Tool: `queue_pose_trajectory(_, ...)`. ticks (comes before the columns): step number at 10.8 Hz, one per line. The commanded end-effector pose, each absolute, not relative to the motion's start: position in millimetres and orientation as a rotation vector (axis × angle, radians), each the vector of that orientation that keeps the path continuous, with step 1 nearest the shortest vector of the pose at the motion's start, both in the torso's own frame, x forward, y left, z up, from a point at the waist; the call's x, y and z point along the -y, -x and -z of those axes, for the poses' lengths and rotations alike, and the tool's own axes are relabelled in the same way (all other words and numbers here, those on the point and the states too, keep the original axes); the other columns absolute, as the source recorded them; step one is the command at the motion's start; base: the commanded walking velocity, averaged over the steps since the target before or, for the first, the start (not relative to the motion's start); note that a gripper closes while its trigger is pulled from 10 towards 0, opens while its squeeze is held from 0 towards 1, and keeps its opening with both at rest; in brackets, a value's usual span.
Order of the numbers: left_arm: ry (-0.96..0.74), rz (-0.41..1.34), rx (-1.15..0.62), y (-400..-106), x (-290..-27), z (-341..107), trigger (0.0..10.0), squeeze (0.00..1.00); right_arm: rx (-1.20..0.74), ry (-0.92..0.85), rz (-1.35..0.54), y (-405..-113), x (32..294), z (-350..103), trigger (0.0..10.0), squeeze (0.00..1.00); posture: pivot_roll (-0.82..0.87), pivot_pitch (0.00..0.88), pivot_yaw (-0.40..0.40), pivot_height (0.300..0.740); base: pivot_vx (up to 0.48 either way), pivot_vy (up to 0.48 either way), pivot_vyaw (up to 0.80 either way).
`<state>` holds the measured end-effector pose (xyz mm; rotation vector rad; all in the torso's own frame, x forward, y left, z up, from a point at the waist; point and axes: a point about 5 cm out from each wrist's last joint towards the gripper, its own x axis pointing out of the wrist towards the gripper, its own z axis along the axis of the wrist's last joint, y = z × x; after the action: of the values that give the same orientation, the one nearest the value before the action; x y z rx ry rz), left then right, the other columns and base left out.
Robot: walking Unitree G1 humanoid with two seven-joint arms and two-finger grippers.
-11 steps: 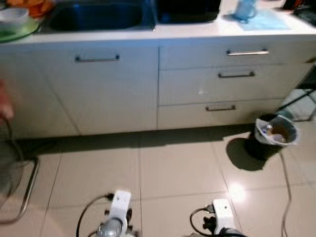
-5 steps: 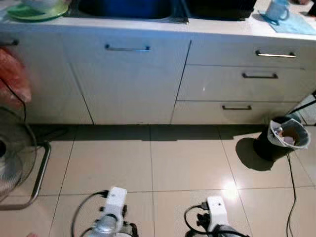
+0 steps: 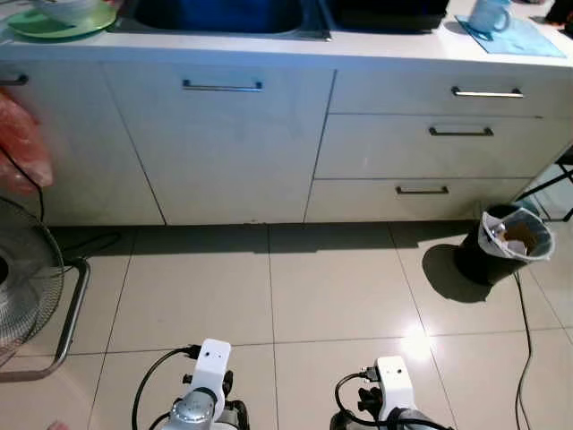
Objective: Kitchen organization
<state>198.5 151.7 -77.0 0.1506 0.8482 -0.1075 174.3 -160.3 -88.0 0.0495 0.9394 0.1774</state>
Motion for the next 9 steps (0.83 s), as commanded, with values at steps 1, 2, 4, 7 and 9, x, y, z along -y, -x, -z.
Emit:
queue_pose_trajectory(1,-0.151,0.11,-0.872,-193.0,-152.3,80.1,10.0,0.0,-0.961,-0.05,-0.178,-168.6,162.2,90.6,10.0,0.0,0.06,0.14,-0.022,0.74,0.0,0.412,0.0)
queue_pose_trajectory(2,-0.153,0.111,-0.874,-192.8,-152.4,80.3,10.0,0.0,-0.962,-0.05,-0.178,-168.5,162.1,90.7,10.0,0.0,0.06,0.139,-0.022,0.74,0.0,0.42,0.0)
queue_pose_trajectory(4,-0.154,0.112,-0.873,-193.0,-152.3,80.2,10.0,0.0,-0.962,-0.05,-0.179,-168.5,162.1,90.7,10.0,0.0,0.06,0.142,-0.022,0.74,0.0,0.21,0.0)
queue_pose_trajectory(7,-0.15,0.104,-0.875,-193.4,-152.7,80.1,10.0,0.0,-0.959,-0.051,-0.178,-169.8,162.5,90.1,10.0,0.0,0.07,0.142,-0.025,0.74,0.0,0.16,0.0)
queue_pose_trajectory(9,-0.15,0.102,-0.873,-194.1,-153.4,79.7,10.0,0.0,-0.959,-0.052,-0.18,-170.2,162.3,89.9,10.0,0.0,0.07,0.145,-0.026,0.74,0.0,0.388,0.0)
